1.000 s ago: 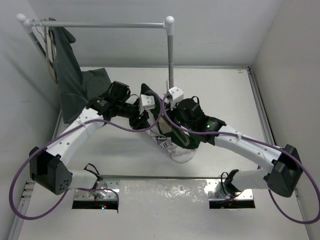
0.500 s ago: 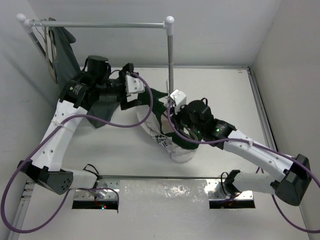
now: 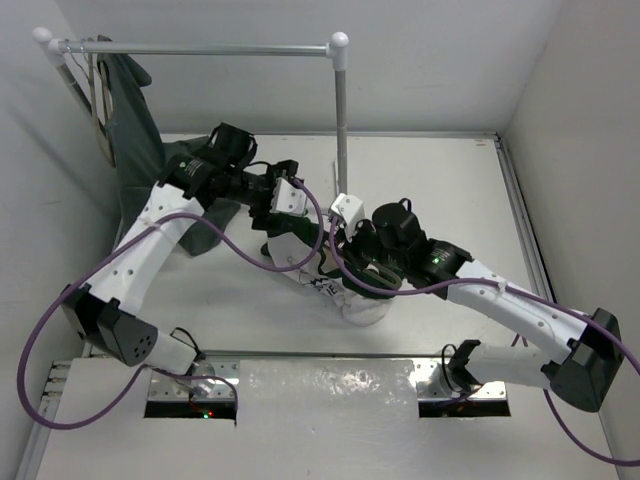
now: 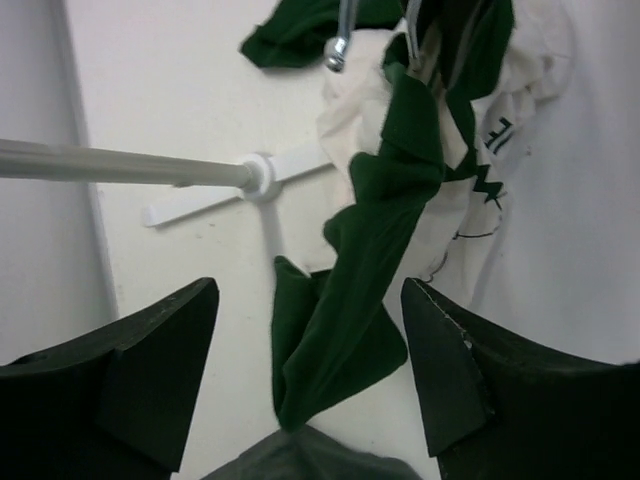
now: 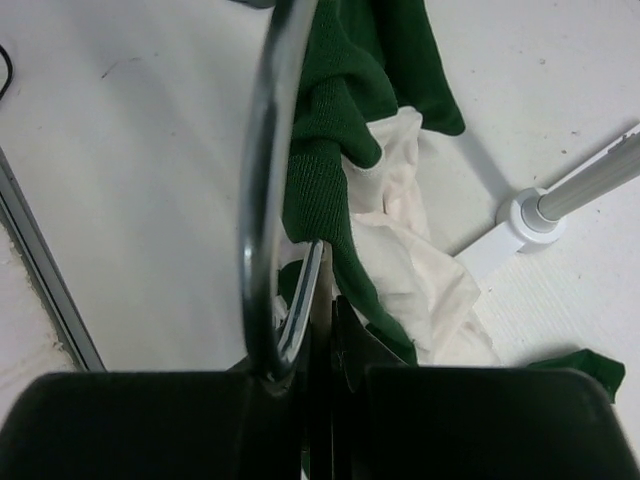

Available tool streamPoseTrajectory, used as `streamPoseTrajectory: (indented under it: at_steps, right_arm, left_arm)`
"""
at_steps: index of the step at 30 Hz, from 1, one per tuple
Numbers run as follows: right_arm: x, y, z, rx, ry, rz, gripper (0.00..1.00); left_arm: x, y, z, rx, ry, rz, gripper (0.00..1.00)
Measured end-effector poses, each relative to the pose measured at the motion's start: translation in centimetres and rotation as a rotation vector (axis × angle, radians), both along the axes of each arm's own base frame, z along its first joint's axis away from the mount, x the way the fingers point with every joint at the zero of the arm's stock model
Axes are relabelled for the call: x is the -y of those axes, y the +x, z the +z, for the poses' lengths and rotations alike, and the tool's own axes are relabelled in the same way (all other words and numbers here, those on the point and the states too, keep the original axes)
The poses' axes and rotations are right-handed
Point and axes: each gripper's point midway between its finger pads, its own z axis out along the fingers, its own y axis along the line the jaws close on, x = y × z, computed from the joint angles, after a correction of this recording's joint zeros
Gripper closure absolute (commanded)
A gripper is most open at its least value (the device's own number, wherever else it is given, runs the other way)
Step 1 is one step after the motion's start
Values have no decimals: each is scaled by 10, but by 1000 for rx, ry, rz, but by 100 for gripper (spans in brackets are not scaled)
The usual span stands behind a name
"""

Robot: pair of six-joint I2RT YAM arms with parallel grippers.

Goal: Place the t-shirt on the hanger

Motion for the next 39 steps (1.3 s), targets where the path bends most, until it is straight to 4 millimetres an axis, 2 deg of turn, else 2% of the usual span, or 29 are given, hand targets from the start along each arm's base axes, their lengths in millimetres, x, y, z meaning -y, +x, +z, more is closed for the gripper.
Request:
streamPoseTrajectory:
  at_steps: [1,5,8,11,12,17,18,20,22,23,25,27,28,30,31,33,34,35,39]
  right_arm:
    - [0,0,0,2,0,6,100]
    - [-2,-2,3,11,2,28,100]
    - [-5,-4,6,14,8,52,100]
    - [-7,-6,10,19,13,71,100]
    - [-8,-6,12,22,15,75,100]
    - [-4,-4,10,35,-12,80,100]
    - [-3,-3,10,39,-15,76,88]
    - [-1,1,10,43,-16,43,54]
    - [5,13,17,62,-3,-40,23]
    - [7,18,21,66,9,-80,14]
    - [18,30,31,76,30,-202,8]
    - [31,42,48,81,79,-347,7]
    - [39,47,59,79,123,-431,12]
    - [55,50,76,64,225,-572,31]
    - [64,49,82,48,290,-639,56]
    - [76,44,83,10,408,-728,64]
    - [78,41,74,-31,460,-757,65]
    - [79,38,60,-73,478,-782,61]
    - [63,35,-14,-258,392,-841,45]
  left_arm:
    - [0,-1,-6,-19,12,-10,33]
    - [2,-4,-27,-81,52,-38,36]
    - [5,-9,-40,-110,76,-56,47]
    - [8,-14,-50,-134,98,-63,81]
    - [9,-14,-52,-140,102,-61,98]
    - [7,-18,-59,-164,127,-54,100]
    - [7,-18,-60,-170,124,-40,100]
    - [7,-17,-63,-188,113,4,100]
    - [3,-20,-74,-233,105,75,100]
    - [-2,-19,-80,-255,106,129,100]
    - [-13,-14,-93,-287,98,241,100]
    - [-25,-10,-106,-326,90,366,100]
    - [-30,-9,-111,-345,80,428,100]
    - [-36,-9,-118,-385,53,541,100]
    - [-37,-8,-120,-404,38,584,100]
    - [-36,-6,-117,-439,-8,663,100]
    - [-34,-4,-114,-455,-37,694,100]
    - [-32,-2,-110,-465,-64,716,100]
    - [-25,4,-98,-493,-144,763,100]
